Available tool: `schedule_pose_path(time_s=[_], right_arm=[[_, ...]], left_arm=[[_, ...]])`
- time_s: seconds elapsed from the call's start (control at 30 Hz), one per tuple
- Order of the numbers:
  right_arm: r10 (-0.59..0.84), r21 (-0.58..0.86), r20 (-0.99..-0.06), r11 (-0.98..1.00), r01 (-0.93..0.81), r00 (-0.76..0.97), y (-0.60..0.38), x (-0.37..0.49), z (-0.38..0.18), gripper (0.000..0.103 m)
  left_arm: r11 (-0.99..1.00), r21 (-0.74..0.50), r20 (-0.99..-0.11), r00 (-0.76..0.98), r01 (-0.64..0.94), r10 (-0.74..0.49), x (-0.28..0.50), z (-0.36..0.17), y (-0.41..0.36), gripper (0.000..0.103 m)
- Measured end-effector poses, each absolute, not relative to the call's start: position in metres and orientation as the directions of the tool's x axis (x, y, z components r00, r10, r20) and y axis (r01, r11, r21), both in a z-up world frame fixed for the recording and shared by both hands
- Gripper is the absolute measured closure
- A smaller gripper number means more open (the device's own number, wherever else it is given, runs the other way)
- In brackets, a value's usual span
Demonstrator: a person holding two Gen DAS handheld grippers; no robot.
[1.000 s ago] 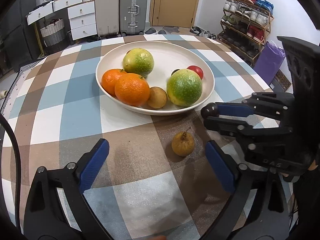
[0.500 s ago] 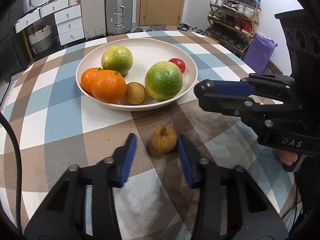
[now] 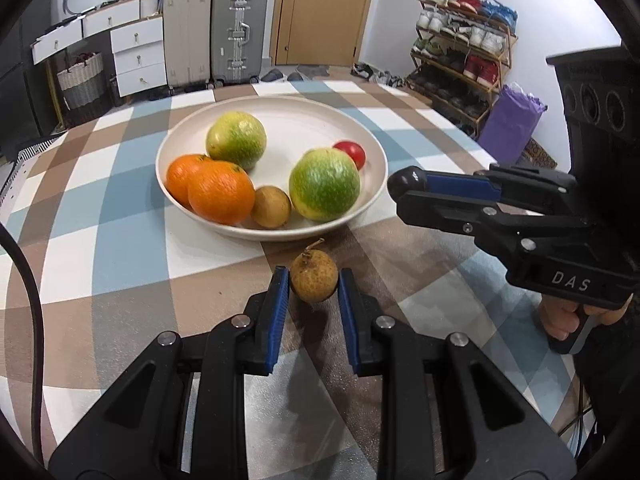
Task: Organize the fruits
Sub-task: 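Grasp the small brown pear with the left tool while the right tool holds the plum, then carry the pear with the left tool into the plate while the right tool places the plum there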
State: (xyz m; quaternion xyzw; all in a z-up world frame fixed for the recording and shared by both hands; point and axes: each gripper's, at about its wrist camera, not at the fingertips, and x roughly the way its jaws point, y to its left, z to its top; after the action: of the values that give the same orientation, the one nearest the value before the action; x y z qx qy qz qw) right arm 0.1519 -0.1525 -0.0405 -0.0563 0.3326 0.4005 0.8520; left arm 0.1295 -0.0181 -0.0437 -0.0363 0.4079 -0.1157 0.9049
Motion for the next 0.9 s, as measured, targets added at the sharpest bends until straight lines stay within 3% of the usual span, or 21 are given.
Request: schedule_pose_path(time_s=[0.37,0.9], right_arm=[[0.649,0.191,-0.57,0.701,-0.687,0.505,-0.163,0.158,-0.036,0.076],[0.645,0.22,-0.556,0.723,-0.655,0.525,-0.166,0.168,-0.032,0.076]], left_arm=[[0.969,-0.212,-0.653,0.719,0.126,-0.237,0.122,-0.024,0.001,0.081],[0.969,-0.241,-0.624,0.756,0.053,-0.197,0.124,-0.021,0.014,0.081]])
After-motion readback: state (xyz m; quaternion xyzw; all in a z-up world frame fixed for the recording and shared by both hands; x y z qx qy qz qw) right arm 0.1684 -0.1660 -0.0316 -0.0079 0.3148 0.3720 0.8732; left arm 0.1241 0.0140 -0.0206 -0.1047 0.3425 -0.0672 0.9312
